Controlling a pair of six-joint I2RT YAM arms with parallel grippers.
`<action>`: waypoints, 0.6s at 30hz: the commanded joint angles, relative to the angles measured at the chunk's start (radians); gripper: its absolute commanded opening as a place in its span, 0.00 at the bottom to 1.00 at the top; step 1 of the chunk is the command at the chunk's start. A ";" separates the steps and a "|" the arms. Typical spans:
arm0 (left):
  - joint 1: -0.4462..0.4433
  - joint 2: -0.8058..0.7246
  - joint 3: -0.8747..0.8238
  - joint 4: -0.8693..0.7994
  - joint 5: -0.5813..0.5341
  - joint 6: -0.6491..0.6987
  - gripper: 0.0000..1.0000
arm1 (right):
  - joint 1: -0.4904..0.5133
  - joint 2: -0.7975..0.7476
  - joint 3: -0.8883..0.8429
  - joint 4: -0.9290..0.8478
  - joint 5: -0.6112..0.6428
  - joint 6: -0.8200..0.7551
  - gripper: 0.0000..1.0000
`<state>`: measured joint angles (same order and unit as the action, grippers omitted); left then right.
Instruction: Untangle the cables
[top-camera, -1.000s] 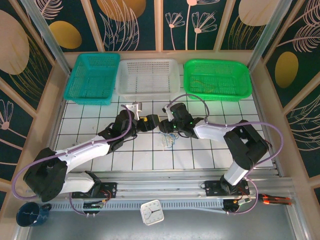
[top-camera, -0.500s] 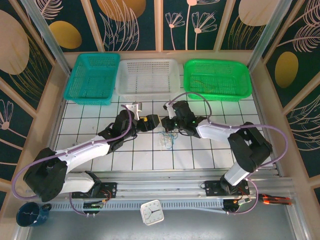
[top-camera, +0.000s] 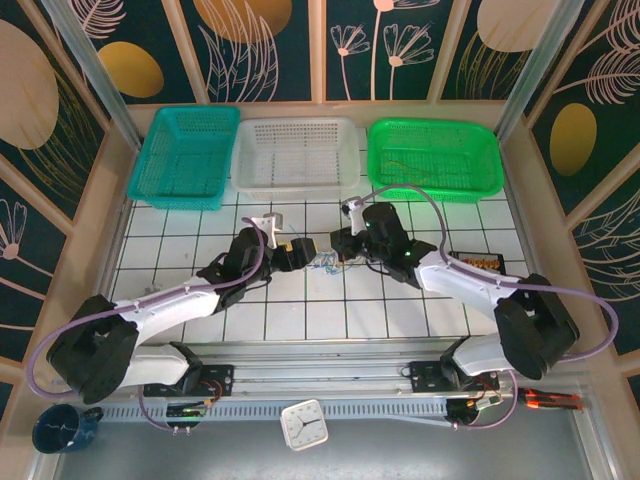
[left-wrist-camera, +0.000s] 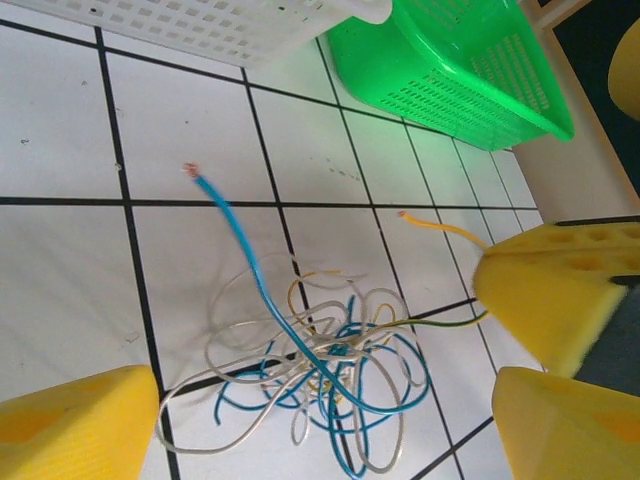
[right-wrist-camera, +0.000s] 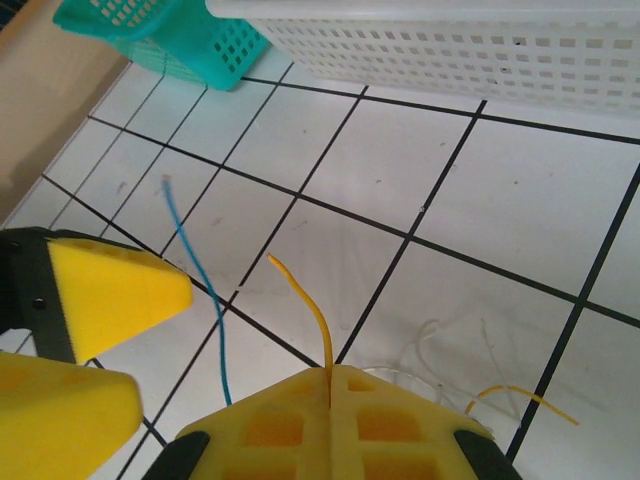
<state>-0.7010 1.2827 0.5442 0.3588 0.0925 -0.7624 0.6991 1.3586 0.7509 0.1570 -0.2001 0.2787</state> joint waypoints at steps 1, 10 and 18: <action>0.001 0.002 -0.031 0.079 -0.006 0.051 0.86 | -0.004 -0.048 -0.028 0.069 0.010 0.071 0.00; 0.000 0.063 -0.038 0.198 0.100 0.119 0.85 | 0.005 -0.087 -0.052 0.121 -0.010 0.152 0.00; -0.012 0.136 -0.014 0.268 0.145 0.143 0.84 | 0.046 -0.065 -0.023 0.120 0.009 0.172 0.00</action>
<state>-0.7033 1.3907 0.5049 0.5541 0.2020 -0.6502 0.7265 1.2972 0.7063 0.2375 -0.2035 0.4290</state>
